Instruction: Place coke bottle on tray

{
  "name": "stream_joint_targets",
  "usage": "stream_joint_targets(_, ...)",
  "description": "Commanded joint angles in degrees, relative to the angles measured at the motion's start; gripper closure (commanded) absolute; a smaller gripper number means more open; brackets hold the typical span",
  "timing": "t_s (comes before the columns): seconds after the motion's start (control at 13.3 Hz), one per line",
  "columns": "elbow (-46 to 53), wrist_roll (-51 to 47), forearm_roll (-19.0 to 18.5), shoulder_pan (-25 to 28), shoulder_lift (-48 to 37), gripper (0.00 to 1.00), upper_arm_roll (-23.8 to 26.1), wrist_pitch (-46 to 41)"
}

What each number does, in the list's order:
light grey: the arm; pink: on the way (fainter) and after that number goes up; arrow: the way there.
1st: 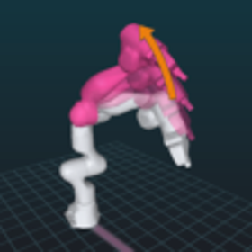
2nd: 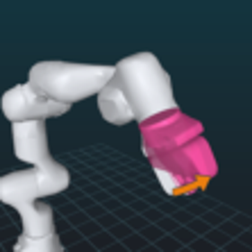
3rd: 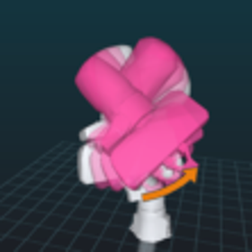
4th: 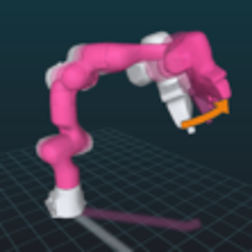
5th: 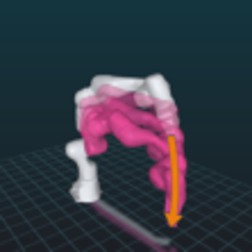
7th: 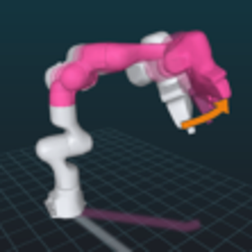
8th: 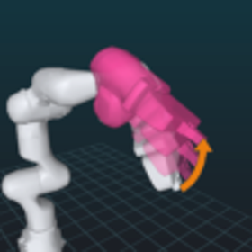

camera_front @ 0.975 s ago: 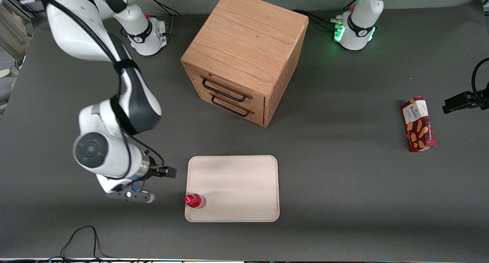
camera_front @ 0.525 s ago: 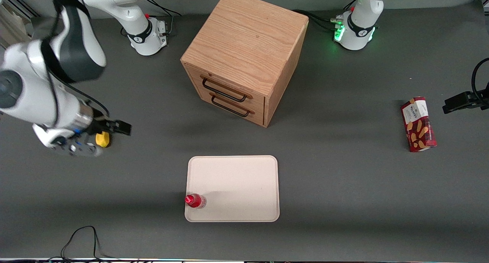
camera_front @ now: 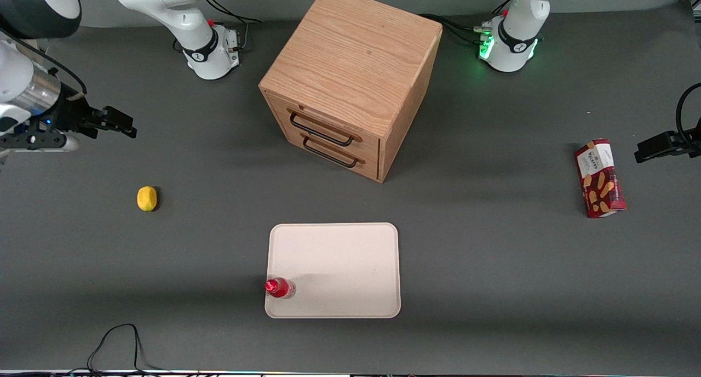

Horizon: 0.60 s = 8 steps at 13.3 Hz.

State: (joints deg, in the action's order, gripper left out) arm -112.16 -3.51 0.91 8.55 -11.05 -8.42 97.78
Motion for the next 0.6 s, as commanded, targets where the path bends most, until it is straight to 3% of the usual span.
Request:
stream_joint_targets(0.0, 3.78, 0.00, 1.03, -2.56, 1.03, 0.00, 2.08, -2.76)
stream_joint_targets(0.22, 5.55, 0.00, 1.11, -7.13, 1.21, 0.00, 7.52, -3.48)
stream_joint_targets(0.53, 5.82, 0.00, 1.11, -7.06, 1.83, 0.00, 7.72, -3.65)
